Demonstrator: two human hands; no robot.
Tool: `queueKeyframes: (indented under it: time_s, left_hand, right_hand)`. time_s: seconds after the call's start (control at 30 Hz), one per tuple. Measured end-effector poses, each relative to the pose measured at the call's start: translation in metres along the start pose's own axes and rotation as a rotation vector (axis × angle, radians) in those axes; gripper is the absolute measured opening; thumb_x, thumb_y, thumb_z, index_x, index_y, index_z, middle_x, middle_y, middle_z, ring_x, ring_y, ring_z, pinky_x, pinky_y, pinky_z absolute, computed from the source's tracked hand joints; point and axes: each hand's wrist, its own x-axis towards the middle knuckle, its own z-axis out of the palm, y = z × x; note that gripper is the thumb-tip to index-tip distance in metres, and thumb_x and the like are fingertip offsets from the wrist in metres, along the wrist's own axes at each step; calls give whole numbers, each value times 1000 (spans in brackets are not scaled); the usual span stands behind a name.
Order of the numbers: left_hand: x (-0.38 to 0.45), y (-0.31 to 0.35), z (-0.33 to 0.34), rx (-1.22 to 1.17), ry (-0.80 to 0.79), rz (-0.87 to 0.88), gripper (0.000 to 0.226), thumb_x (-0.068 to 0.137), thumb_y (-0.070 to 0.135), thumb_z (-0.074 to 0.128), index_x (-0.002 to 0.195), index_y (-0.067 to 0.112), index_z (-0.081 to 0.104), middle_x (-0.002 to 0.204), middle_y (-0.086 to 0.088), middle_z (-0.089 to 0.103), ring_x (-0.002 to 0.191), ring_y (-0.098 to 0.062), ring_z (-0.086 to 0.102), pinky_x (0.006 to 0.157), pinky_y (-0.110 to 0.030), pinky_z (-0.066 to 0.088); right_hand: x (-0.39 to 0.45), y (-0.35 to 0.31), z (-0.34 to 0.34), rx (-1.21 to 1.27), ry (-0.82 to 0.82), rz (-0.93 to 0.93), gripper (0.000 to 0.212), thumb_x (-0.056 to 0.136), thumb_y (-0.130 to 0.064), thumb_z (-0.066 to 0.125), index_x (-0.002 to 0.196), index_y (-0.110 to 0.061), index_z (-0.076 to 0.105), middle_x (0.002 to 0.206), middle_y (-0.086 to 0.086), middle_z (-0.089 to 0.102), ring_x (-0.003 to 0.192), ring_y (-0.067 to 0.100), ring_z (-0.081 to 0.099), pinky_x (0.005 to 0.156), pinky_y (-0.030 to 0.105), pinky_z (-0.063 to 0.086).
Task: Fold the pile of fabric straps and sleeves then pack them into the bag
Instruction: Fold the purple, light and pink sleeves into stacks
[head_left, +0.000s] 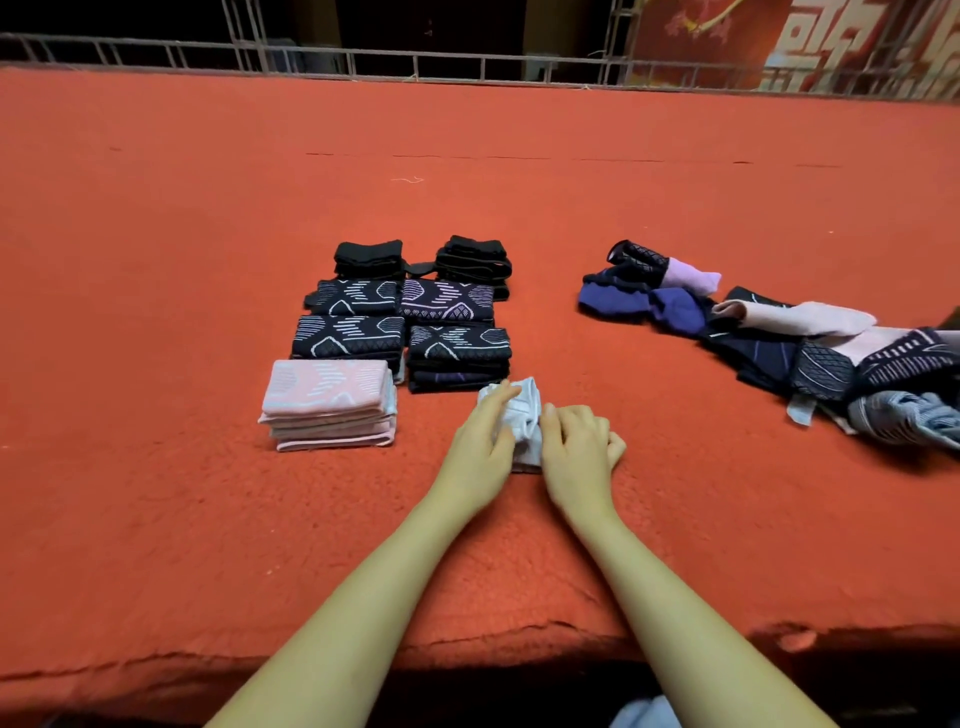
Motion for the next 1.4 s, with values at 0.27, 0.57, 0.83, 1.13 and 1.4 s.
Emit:
queueKeyframes:
  time_s: [0.27, 0.57, 0.83, 1.13, 1.4]
  left_hand:
    - [5, -18, -9, 808, -309, -88, 56, 101, 38, 28, 153, 26, 12, 161, 6, -2, 147, -17, -3, 117, -39, -1]
    - [14, -11, -16, 903, -414, -75, 50, 102, 34, 21, 152, 35, 12, 160, 10, 1, 147, -21, -1, 116, -46, -4]
    - [28, -5, -25, 999, -467, -52, 47, 102, 38, 24, 148, 39, 23, 159, 14, 11, 146, -25, 9, 114, -52, -1]
    - [24, -13, -38, 952, -99, 199, 58, 99, 39, 33, 152, 28, 13, 160, -3, 13, 137, -20, 33, 105, -44, 28]
    - [38, -8, -69, 998, 65, 506, 46, 93, 39, 34, 130, 20, 54, 129, -3, 59, 107, -22, 57, 86, -36, 25]
  right_hand:
    - [-3, 2, 1, -45, 29, -42, 18, 88, -35, 63, 87, -18, 66, 110, -4, 53, 110, 18, 40, 88, 25, 14]
    - [-5, 3, 7, -132, 47, -48, 10, 84, -20, 61, 82, -10, 60, 116, 7, 52, 110, 29, 41, 92, 36, 21]
    - [0, 4, 16, -340, -67, -72, 40, 95, -29, 48, 119, 2, 54, 150, 18, 32, 137, 32, 27, 107, 41, 12]
    - [-2, 2, 16, -177, 109, -344, 28, 85, -28, 37, 88, -10, 57, 123, 16, 58, 120, 19, 42, 90, 37, 23]
    - [17, -20, 2, -54, 123, -534, 24, 88, -29, 44, 95, -16, 63, 123, 8, 59, 111, 13, 46, 84, 24, 14]
